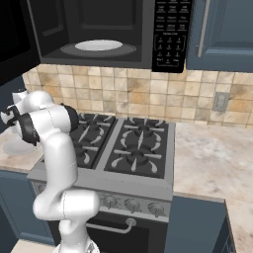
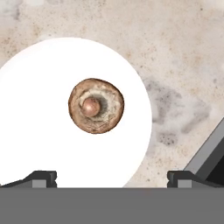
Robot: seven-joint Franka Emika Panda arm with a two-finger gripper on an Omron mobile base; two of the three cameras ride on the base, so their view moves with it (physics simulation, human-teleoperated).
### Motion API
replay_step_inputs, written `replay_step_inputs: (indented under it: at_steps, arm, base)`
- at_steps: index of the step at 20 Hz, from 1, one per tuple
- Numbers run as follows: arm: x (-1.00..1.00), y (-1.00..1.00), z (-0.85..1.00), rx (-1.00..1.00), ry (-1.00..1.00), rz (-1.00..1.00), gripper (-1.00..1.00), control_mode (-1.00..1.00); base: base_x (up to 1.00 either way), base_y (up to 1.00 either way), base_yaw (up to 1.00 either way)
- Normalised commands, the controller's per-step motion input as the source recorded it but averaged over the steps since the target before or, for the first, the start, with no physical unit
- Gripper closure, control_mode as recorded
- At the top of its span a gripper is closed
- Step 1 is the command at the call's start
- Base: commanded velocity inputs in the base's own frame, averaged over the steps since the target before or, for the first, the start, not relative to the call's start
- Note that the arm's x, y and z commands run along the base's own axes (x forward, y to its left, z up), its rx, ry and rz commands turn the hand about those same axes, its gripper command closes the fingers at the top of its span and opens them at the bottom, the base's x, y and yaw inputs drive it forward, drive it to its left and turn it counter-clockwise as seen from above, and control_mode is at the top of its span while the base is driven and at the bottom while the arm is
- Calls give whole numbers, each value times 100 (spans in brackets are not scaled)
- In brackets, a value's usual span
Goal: Pick the mushroom from the counter and place it in the microwave. Then turn on the microwave.
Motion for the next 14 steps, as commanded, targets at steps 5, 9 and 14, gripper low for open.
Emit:
replay_step_inputs:
  at_steps: [5,9,14]
  arm:
    - [3,14,-6,0,0,0,-100,-100]
    - [4,14,-6,0,0,0,-100,-100]
    - [5,11,-6,0,0,0,-100,-100]
  base:
    - [0,0,0]
    - [0,0,0]
    - [0,0,0]
